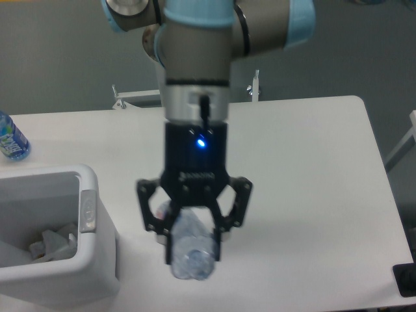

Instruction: Place the trash in the trash can

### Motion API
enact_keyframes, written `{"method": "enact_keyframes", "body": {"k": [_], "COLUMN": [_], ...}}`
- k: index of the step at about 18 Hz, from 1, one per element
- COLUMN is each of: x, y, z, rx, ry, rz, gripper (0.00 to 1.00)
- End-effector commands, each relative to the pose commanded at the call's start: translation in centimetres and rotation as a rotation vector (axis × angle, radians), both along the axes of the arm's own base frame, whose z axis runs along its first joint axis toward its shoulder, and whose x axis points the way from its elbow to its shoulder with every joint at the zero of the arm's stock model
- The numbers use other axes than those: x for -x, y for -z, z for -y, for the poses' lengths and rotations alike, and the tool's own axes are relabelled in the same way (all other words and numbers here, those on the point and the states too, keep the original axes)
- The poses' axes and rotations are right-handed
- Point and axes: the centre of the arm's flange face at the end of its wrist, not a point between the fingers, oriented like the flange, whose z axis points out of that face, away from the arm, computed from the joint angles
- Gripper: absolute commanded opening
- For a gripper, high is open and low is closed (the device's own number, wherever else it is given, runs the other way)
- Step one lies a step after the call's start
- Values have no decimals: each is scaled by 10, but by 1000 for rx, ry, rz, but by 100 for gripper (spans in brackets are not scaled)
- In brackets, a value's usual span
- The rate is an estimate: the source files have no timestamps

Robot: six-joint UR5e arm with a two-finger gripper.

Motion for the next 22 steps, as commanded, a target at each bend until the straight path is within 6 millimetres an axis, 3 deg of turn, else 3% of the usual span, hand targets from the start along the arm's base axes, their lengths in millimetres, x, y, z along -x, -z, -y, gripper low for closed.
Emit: {"method": "enact_keyframes", "body": {"k": [3,7,10,13,14,15,16,20,21,22], "x": [-47,-88,-125,-137,-138,-138,-137,-140,-132,-112], "y": [0,-8,16,40,48,52,56,65,63,62], "z": [-19,-27,-46,-66,-69,-72,-74,-66,-64,-59], "rx": [-2,-16,19,34,40,43,48,69,68,70], "ry": [69,113,176,205,210,212,215,214,198,161], "rz": [3,14,33,39,39,40,38,50,46,40], "gripper": [63,63,63,64,72,95,100,100,100,100]}}
